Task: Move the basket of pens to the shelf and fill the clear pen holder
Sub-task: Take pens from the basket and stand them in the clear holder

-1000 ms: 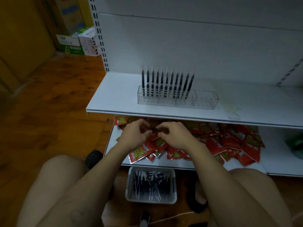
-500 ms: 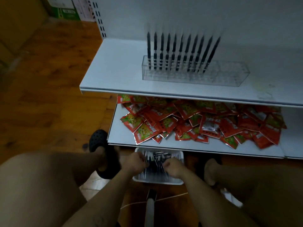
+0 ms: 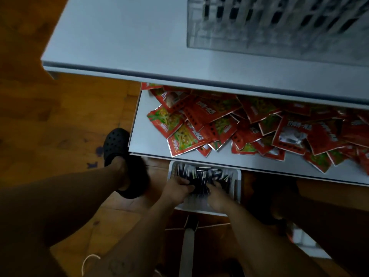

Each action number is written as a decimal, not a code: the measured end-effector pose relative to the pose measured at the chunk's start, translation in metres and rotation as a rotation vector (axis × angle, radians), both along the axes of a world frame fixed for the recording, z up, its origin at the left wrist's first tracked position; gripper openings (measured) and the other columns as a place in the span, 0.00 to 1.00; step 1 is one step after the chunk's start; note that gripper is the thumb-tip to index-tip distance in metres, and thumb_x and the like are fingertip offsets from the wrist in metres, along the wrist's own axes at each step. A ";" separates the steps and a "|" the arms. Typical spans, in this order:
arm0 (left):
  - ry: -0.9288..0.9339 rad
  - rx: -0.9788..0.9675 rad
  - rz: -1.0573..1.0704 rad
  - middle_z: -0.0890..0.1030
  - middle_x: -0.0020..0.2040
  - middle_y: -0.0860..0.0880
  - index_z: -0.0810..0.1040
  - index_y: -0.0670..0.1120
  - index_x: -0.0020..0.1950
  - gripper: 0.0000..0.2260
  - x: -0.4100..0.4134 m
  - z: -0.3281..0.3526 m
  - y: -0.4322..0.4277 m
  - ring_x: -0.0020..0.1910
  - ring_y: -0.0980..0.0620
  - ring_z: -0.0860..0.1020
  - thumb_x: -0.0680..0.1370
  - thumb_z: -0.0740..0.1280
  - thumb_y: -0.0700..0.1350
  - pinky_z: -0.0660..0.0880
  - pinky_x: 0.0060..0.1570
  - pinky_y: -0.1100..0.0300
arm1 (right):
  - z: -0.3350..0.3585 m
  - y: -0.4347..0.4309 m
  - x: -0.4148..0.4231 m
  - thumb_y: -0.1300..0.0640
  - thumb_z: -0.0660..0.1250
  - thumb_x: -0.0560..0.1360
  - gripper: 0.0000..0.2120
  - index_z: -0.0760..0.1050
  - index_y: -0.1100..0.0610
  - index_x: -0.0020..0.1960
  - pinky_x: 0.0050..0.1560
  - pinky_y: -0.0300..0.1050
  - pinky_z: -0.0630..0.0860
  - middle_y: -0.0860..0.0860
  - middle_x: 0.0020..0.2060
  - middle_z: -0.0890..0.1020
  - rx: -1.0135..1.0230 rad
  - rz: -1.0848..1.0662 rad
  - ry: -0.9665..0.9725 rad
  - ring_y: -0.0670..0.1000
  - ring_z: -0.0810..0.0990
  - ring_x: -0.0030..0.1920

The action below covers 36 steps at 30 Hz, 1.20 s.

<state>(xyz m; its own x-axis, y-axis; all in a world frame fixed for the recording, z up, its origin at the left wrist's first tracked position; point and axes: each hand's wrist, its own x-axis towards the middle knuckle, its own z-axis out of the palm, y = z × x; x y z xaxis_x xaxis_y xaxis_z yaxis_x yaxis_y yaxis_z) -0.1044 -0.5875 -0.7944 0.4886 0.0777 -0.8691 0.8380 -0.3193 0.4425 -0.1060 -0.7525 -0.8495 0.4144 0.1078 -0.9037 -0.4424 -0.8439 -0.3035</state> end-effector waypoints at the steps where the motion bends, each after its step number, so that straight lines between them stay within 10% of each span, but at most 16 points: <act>1: 0.011 0.000 0.018 0.78 0.42 0.43 0.74 0.45 0.47 0.07 -0.002 -0.001 0.003 0.33 0.51 0.74 0.75 0.71 0.40 0.67 0.21 0.68 | -0.001 0.001 0.000 0.67 0.59 0.78 0.31 0.53 0.57 0.78 0.70 0.51 0.66 0.53 0.78 0.43 0.000 0.014 0.009 0.59 0.51 0.77; 10: -0.120 -0.002 0.002 0.75 0.35 0.47 0.75 0.42 0.50 0.06 0.013 0.055 0.004 0.30 0.54 0.72 0.76 0.70 0.40 0.67 0.21 0.67 | 0.056 0.000 -0.002 0.72 0.58 0.75 0.23 0.75 0.59 0.67 0.63 0.40 0.68 0.58 0.65 0.76 0.037 -0.065 -0.382 0.57 0.73 0.64; 19: -0.462 0.123 -0.178 0.82 0.50 0.45 0.76 0.45 0.55 0.12 0.023 0.161 0.011 0.40 0.51 0.78 0.75 0.71 0.48 0.73 0.37 0.61 | 0.197 0.012 0.014 0.71 0.58 0.78 0.19 0.81 0.55 0.56 0.35 0.39 0.76 0.49 0.45 0.81 0.364 -0.454 -0.712 0.46 0.77 0.37; 23: -0.607 0.210 -0.153 0.81 0.52 0.45 0.78 0.45 0.53 0.09 0.029 0.209 0.021 0.49 0.47 0.78 0.76 0.70 0.48 0.72 0.45 0.60 | 0.250 0.012 0.016 0.73 0.64 0.75 0.17 0.80 0.52 0.49 0.51 0.42 0.80 0.49 0.48 0.82 0.576 -0.571 -0.770 0.47 0.81 0.49; 28: -0.788 0.187 -0.128 0.82 0.49 0.49 0.78 0.49 0.51 0.08 0.038 0.264 0.016 0.47 0.50 0.80 0.75 0.70 0.49 0.77 0.49 0.56 | 0.311 0.009 0.014 0.60 0.68 0.77 0.05 0.81 0.61 0.46 0.36 0.38 0.76 0.52 0.33 0.82 0.661 -0.547 -0.848 0.46 0.79 0.32; 36: -1.047 0.293 -0.119 0.80 0.50 0.52 0.76 0.50 0.57 0.13 0.066 0.339 0.010 0.47 0.50 0.79 0.76 0.68 0.53 0.79 0.48 0.52 | 0.406 -0.024 0.040 0.64 0.70 0.74 0.08 0.79 0.57 0.53 0.49 0.40 0.80 0.54 0.45 0.84 0.637 -0.470 -1.004 0.50 0.86 0.43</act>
<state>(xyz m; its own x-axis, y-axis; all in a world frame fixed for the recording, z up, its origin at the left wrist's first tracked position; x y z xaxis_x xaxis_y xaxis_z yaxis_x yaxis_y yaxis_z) -0.0381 -0.5775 -0.4552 0.9928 0.1171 0.0258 0.0475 -0.5822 0.8117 -0.0661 -0.7763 -0.4433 0.9979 0.0626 -0.0160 0.0003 -0.2527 -0.9675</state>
